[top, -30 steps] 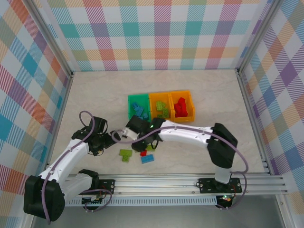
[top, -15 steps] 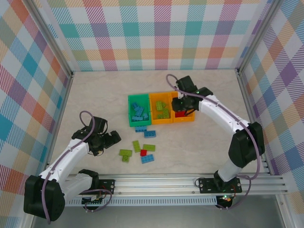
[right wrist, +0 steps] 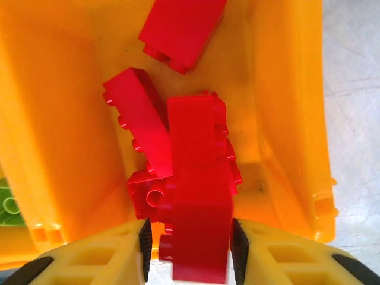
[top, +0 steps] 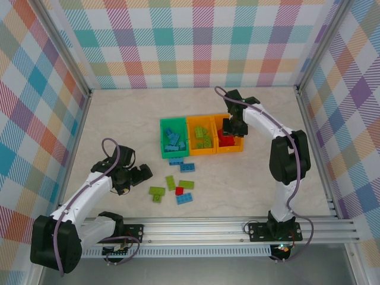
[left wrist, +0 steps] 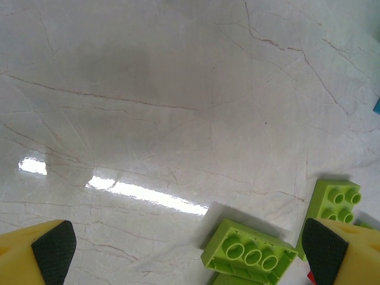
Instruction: Sort the legos into containers by color
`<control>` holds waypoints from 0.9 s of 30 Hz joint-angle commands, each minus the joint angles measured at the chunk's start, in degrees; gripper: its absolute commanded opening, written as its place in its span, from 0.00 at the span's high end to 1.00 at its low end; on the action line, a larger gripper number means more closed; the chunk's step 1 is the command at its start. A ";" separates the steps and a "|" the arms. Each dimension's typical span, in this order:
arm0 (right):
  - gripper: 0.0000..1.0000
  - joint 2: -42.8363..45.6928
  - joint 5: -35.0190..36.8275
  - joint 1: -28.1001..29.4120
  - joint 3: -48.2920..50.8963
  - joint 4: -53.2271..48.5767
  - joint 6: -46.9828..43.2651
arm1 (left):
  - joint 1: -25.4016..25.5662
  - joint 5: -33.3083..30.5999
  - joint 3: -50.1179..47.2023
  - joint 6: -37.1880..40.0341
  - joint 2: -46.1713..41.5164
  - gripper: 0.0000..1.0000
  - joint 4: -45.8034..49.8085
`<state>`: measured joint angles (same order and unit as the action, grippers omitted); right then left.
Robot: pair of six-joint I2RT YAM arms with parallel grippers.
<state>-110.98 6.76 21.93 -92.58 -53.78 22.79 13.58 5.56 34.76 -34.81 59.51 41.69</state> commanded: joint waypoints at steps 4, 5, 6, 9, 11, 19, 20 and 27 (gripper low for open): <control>0.37 3.36 -1.48 0.04 1.35 -0.19 3.05 | 0.26 2.14 1.53 1.22 -1.00 0.00 0.98; 0.33 4.32 -1.55 0.04 2.13 0.30 2.89 | 0.45 2.56 1.54 0.96 -1.21 0.00 1.02; 0.31 5.04 -1.51 0.12 2.83 0.62 2.79 | 0.69 2.63 1.60 0.65 -1.32 0.00 1.02; 0.18 9.52 -1.40 0.54 6.61 3.17 2.78 | 1.58 2.65 2.10 -0.21 -1.52 0.00 0.42; 0.15 12.80 -1.70 1.06 9.44 5.46 2.76 | 2.76 3.52 2.93 -0.67 -0.54 0.00 -1.23; 0.15 17.61 0.76 6.96 12.80 4.71 2.19 | 12.21 2.15 12.96 0.77 12.55 0.00 -4.96; 0.14 17.88 1.41 7.58 13.08 4.56 2.64 | 13.54 1.79 14.94 1.24 14.89 0.00 -4.78; 0.08 21.57 4.05 7.86 17.87 5.25 7.23 | 20.14 -0.60 25.97 0.87 26.70 0.00 -2.79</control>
<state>-92.12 8.45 30.28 -75.50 -48.53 27.73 31.90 6.57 57.49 -34.46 83.83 37.34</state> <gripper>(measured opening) 0.917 0.999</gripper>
